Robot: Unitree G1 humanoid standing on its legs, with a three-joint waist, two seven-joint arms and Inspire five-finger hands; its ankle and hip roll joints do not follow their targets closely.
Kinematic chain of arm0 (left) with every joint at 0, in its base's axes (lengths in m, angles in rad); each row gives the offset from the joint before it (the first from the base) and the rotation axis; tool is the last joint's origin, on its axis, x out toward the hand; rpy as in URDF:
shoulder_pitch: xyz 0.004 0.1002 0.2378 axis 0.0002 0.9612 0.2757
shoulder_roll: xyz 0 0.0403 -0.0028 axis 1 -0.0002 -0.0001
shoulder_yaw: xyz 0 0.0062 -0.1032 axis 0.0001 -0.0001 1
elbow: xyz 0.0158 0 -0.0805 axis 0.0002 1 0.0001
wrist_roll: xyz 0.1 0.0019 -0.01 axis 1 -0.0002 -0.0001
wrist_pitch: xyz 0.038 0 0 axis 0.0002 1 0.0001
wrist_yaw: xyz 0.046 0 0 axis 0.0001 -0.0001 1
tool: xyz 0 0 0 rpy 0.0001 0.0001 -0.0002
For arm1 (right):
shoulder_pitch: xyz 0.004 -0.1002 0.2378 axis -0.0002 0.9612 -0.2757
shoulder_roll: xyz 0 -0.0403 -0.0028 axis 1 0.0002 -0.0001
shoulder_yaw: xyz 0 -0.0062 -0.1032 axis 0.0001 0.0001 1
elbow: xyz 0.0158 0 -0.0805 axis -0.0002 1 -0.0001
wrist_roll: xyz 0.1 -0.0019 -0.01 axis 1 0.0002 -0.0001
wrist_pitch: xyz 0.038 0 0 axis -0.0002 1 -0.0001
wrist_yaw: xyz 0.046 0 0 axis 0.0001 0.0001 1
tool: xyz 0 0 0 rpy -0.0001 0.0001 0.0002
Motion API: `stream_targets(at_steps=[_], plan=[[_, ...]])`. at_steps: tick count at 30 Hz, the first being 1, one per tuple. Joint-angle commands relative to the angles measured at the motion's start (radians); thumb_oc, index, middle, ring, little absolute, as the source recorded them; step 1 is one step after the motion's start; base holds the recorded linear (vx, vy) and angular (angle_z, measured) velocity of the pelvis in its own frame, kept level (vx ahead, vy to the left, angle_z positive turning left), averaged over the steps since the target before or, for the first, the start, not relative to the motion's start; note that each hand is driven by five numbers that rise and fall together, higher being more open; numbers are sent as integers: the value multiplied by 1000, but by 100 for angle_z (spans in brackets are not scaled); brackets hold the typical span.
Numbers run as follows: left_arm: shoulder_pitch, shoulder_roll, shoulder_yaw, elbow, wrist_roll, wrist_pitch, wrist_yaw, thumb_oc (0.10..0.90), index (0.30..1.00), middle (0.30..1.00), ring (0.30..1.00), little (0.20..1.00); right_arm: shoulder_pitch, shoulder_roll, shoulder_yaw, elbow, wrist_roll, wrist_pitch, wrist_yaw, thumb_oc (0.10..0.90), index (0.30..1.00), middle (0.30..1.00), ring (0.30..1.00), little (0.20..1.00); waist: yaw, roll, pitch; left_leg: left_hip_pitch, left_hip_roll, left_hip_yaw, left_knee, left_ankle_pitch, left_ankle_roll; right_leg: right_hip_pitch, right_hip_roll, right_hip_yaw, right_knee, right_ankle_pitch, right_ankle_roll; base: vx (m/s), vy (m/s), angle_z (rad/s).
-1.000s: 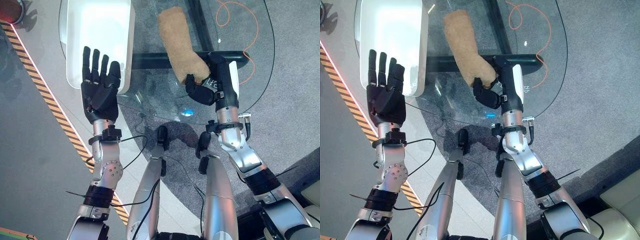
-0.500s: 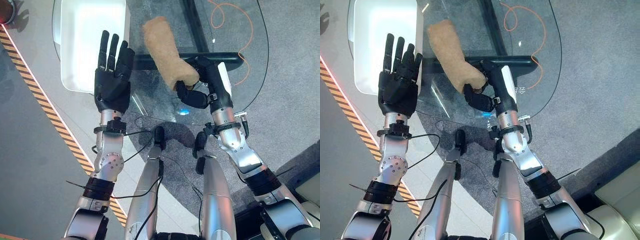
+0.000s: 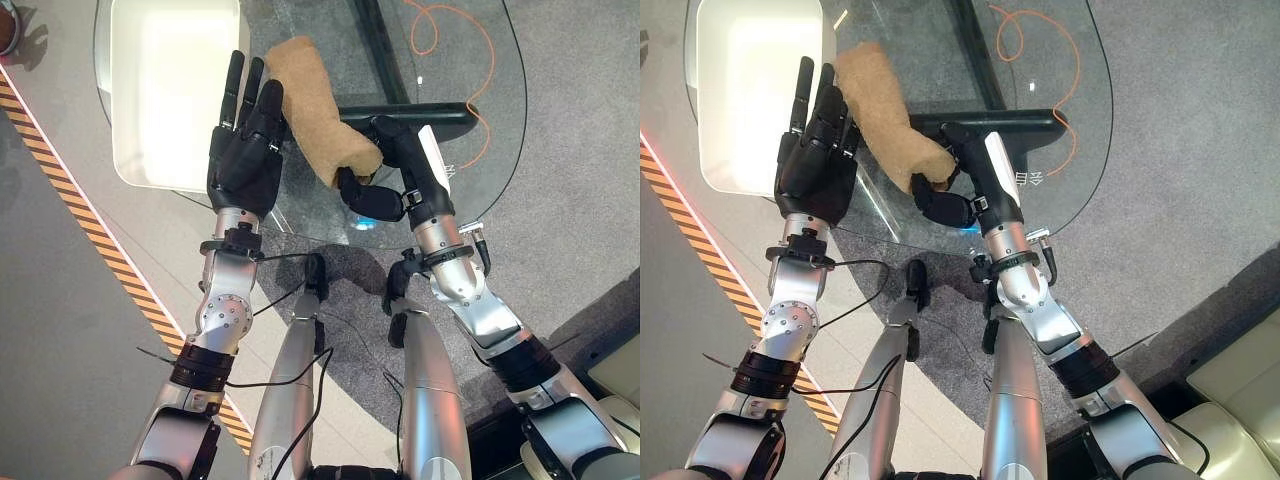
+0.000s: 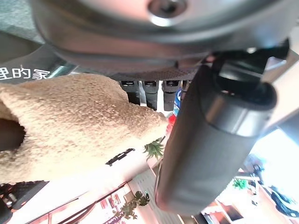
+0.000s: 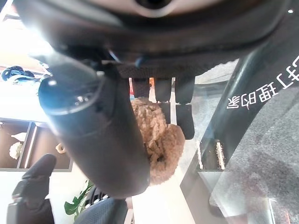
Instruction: Wipe the table with a cloth and put it in the basket.
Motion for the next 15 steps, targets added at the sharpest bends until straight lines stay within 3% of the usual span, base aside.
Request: stream_targets(at_steps=[1,15], plan=[[-93,4,1,-126,-12,-11,-17,800,900,900,900,900,-173,55,4,-274,17,-180,19,100,300,300,300,200,5,-7,-29,50,-58,82,45,-93,40,80,57,-33,-93,-8,19,0,0,0],[-115,7,-21,-95,-2,55,75,800,900,900,900,900,-208,53,39,-289,7,-171,24,100,300,300,300,200,5,-7,-29,48,-60,84,47,-94,37,81,55,-39,-95,-12,19,0,0,0]])
